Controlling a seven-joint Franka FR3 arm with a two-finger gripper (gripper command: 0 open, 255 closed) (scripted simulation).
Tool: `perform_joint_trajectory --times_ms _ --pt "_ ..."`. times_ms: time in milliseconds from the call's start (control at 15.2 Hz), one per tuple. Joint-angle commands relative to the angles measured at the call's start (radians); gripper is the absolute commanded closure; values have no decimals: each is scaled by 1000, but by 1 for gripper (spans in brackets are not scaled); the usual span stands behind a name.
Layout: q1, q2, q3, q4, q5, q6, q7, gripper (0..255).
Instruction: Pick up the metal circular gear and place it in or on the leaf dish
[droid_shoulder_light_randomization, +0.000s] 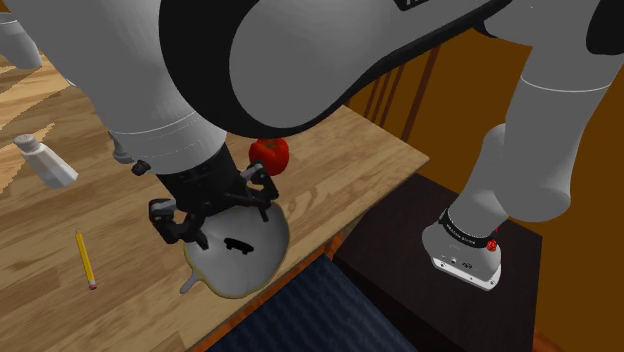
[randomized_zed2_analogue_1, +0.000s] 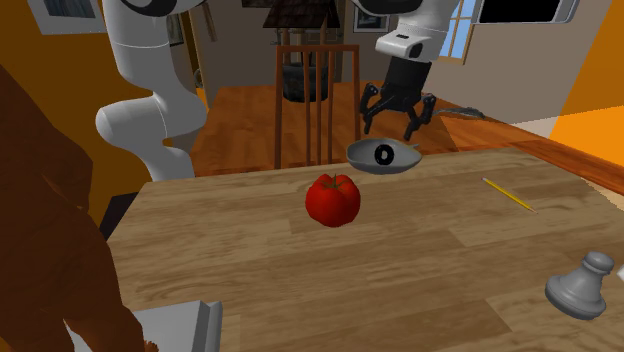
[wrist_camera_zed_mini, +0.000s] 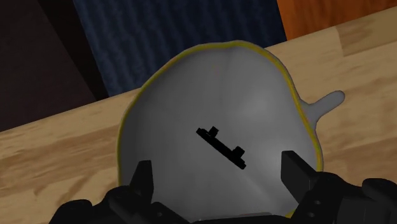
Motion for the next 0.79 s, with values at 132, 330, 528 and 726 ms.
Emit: perform_joint_trajectory --times_ms 132,330,528,726 --pt "12 16 1 86 -8 -72 4 0" --pt "28 38 2 173 -19 -141 9 0" --pt "28 38 2 173 -19 -140 9 0" --pt "28 38 2 173 -19 -141 9 0"
